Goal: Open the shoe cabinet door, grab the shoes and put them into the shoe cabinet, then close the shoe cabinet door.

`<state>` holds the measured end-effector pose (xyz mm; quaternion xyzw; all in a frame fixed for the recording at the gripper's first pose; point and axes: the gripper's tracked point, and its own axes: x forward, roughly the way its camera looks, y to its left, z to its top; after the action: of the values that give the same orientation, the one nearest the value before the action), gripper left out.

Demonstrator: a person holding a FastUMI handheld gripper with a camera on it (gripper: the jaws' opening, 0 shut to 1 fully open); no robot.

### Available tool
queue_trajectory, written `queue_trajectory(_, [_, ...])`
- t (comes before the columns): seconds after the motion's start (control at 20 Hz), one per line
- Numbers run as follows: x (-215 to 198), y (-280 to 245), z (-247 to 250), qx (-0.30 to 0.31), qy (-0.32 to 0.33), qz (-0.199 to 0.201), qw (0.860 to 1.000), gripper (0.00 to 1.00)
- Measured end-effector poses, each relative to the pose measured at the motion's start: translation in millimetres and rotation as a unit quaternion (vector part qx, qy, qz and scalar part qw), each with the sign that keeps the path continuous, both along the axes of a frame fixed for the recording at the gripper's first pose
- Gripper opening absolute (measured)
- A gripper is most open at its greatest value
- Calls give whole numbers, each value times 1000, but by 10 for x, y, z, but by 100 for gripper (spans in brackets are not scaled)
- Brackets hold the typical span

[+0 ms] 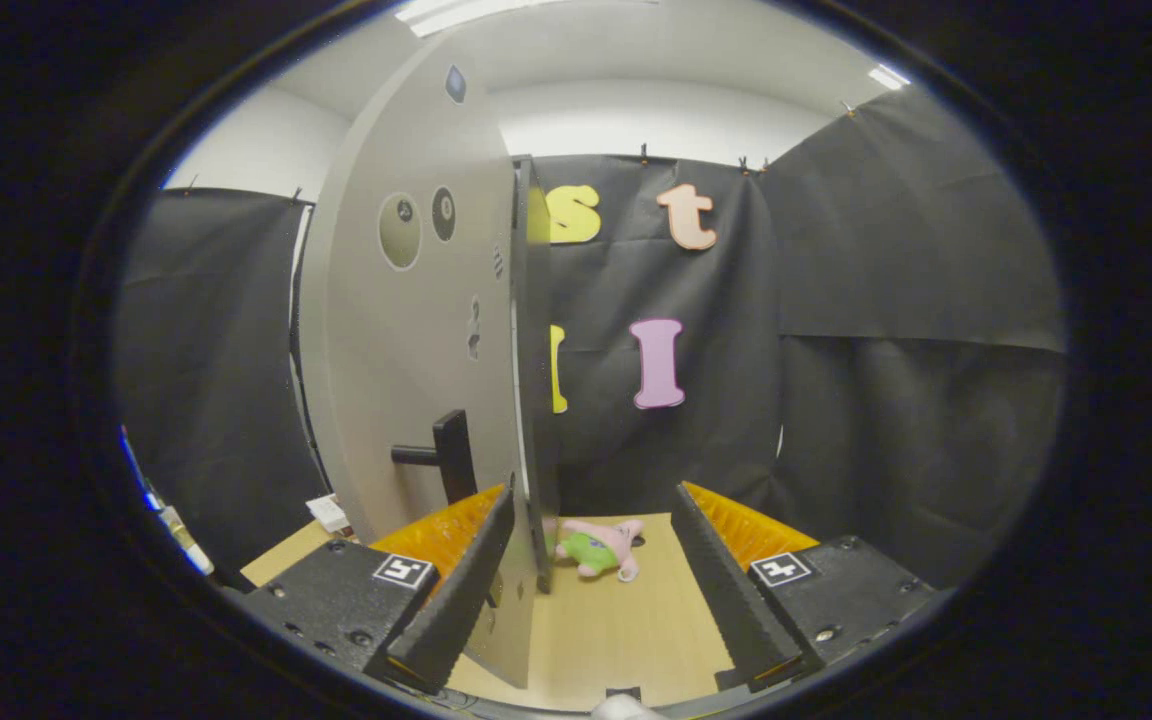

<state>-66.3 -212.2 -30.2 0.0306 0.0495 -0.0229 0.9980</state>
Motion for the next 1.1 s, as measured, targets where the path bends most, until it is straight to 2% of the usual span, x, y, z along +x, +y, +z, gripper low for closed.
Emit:
queue_trajectory(0.1, [-3,90,-5,1,4,19,1000,99])
queue_trajectory(0.25, [6,162,22,-7,4,28,1000,95])
queue_trajectory(0.5, [-1,494,28,-7,8,30,999,96])
queue_trajectory(0.7, [62,1051,35,-3,8,45,999,96])
queue_trajectory(0.95, [337,1911,35,-11,5,57,998,96])
queue_trajectory(1.1, [511,2552,-20,-9,10,91,996,96])
